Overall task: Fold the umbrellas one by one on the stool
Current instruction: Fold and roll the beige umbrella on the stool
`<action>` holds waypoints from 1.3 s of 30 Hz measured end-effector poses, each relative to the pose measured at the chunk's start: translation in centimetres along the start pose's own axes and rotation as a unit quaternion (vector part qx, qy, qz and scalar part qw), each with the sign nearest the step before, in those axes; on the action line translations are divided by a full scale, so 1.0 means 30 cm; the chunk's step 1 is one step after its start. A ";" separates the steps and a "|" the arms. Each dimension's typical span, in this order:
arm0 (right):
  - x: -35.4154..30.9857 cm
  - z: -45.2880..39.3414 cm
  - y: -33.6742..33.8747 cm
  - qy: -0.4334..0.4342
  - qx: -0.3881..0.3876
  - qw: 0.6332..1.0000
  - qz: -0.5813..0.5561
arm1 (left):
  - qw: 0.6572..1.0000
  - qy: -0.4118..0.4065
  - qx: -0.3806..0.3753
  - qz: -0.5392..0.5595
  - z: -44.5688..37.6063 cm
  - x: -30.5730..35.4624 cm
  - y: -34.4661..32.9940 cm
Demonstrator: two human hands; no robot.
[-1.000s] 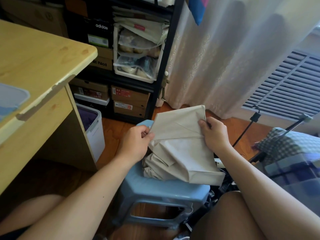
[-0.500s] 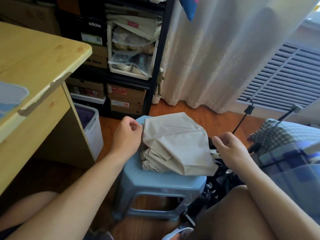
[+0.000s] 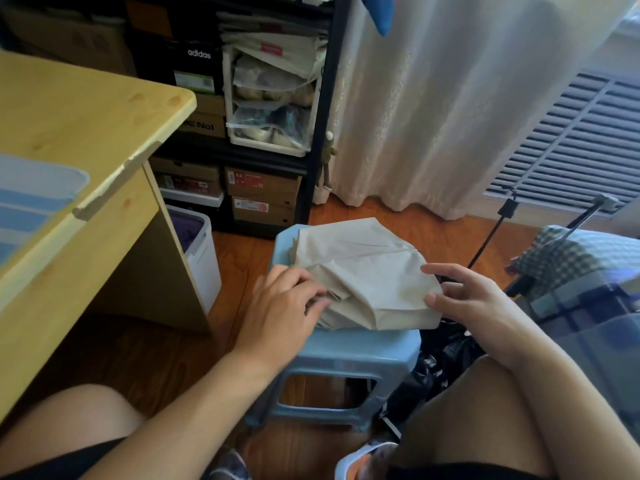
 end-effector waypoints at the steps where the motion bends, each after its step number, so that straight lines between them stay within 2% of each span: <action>1: 0.000 -0.004 0.001 0.004 0.007 1.000 -0.007 | 1.000 -0.010 0.009 -0.015 0.001 0.016 0.001; 8: 0.022 -0.030 0.024 0.010 0.056 0.993 -0.102 | 0.995 -0.058 0.048 -0.072 0.001 0.099 0.003; 12: 0.032 -0.031 0.045 0.013 0.082 0.989 -0.121 | 0.994 -0.083 0.070 -0.026 -0.019 0.115 0.033; 13: 0.033 -0.031 0.055 0.018 0.097 0.987 -0.123 | 0.995 -0.061 0.075 0.010 -0.030 0.099 0.049; 15: 0.033 -0.032 0.077 0.028 0.135 0.978 -0.159 | 0.987 0.032 0.059 0.143 -0.059 0.022 0.075; 18: 0.005 -0.037 0.068 0.045 0.148 0.960 -0.235 | 0.938 0.139 -0.035 0.316 -0.075 -0.057 0.053; 20: -0.027 -0.040 0.047 0.069 0.122 0.953 -0.268 | 0.927 0.161 -0.052 0.334 -0.068 -0.068 0.057; 23: -0.055 -0.033 0.041 0.105 0.099 0.962 -0.230 | 0.931 0.179 -0.033 0.318 -0.047 -0.075 0.076; 29: -0.067 -0.017 0.100 0.179 0.162 0.955 -0.175 | 0.944 0.190 -0.041 0.268 -0.006 -0.066 0.042; 35: -0.074 -0.014 0.091 0.195 0.171 0.952 -0.162 | 0.959 0.123 0.022 0.256 0.001 -0.006 0.097; 39: -0.059 -0.013 0.113 0.187 0.190 0.951 -0.154 | 0.980 0.003 0.086 0.180 0.007 0.059 0.150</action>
Point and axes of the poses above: each hand's wrist, its own z-axis away from the middle knuckle, its own y-axis out of the back of the hand, x = y × z, the point moved 9 cm from there along -z, towards the middle knuckle, and after that the axes turned 8 degrees about y, right-handed, at the moved point
